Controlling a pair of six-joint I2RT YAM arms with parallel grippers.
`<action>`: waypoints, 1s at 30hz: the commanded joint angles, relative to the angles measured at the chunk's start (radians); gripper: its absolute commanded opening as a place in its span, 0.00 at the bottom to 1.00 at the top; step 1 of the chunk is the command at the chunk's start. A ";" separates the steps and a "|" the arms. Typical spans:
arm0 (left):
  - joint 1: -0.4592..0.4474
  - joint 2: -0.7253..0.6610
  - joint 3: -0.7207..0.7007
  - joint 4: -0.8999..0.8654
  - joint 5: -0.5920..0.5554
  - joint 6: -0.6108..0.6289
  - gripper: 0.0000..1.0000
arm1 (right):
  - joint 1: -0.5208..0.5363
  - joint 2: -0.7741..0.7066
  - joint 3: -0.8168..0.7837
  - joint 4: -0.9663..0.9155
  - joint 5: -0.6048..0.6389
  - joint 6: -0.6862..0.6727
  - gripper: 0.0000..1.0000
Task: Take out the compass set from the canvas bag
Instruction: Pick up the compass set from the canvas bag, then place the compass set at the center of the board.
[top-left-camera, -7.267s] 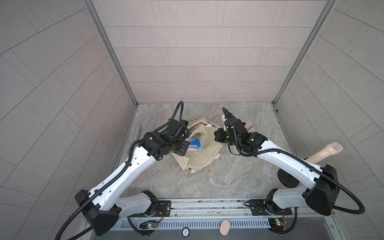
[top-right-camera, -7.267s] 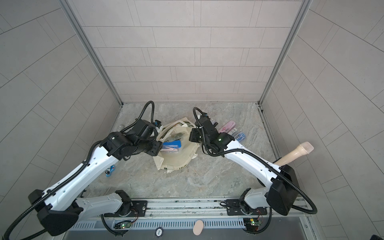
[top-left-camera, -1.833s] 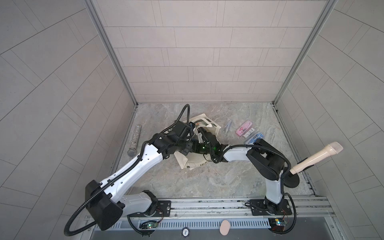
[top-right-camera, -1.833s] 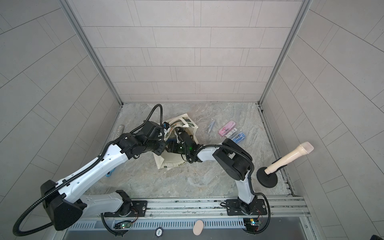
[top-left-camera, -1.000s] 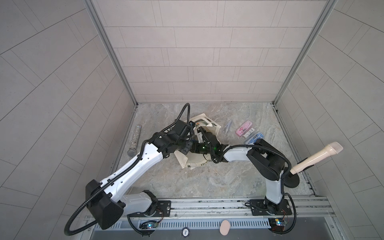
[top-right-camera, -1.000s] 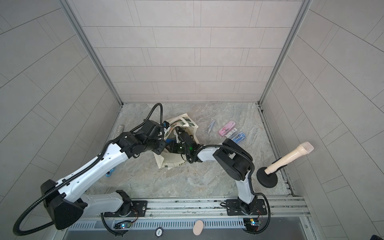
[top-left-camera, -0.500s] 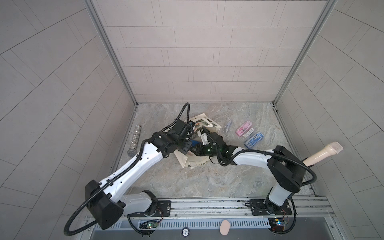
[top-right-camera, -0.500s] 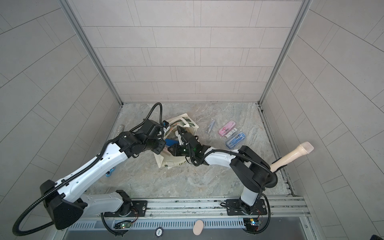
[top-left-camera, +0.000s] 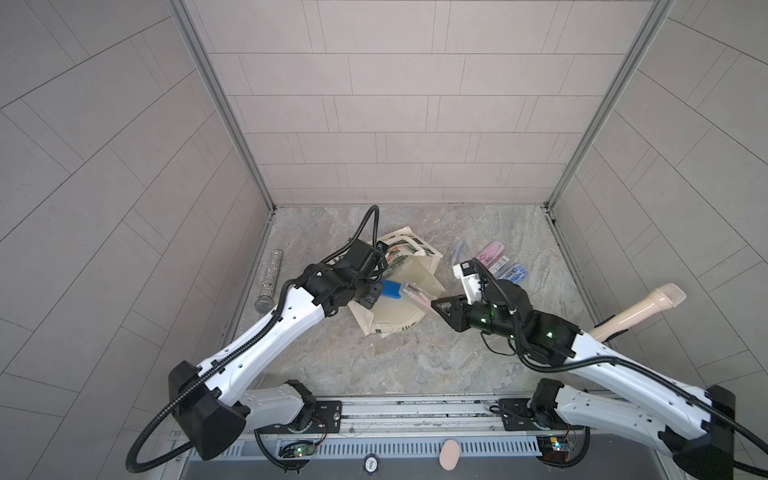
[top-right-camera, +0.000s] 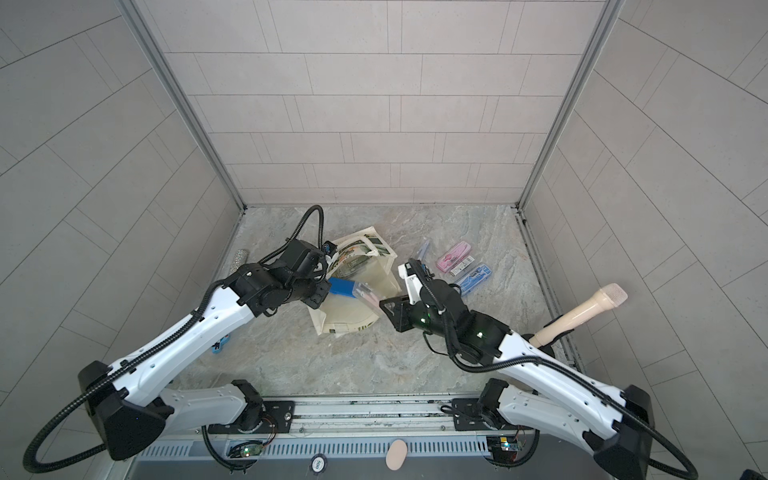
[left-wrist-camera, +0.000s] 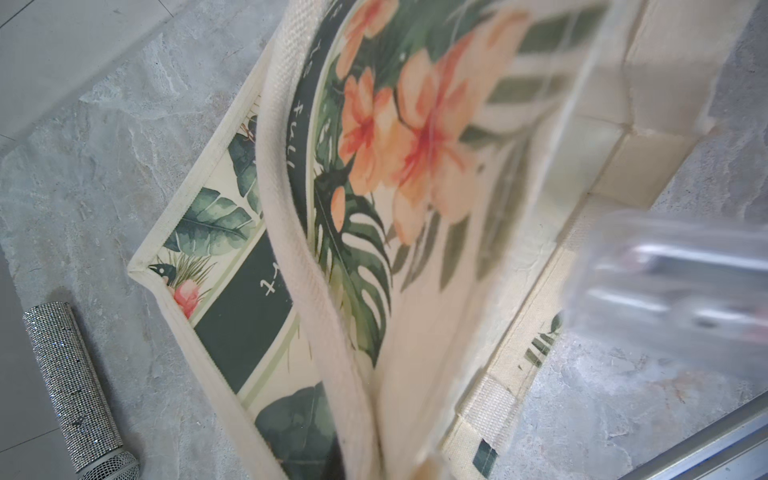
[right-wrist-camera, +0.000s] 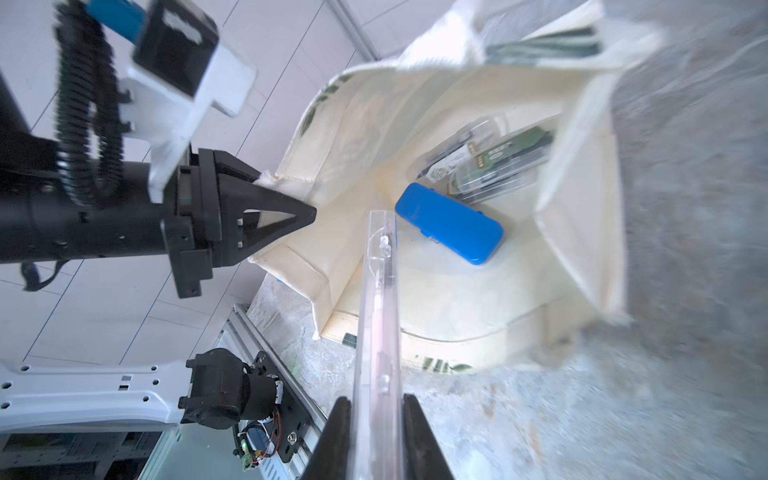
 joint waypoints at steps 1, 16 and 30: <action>-0.004 0.000 0.037 0.011 -0.017 -0.013 0.00 | -0.014 -0.145 -0.004 -0.192 0.152 -0.021 0.19; -0.004 0.009 0.059 0.000 0.002 -0.018 0.00 | -0.185 -0.241 0.112 -0.348 0.359 -0.029 0.24; -0.004 -0.039 0.046 0.045 0.021 -0.030 0.00 | -0.606 0.224 0.079 -0.014 0.005 0.148 0.24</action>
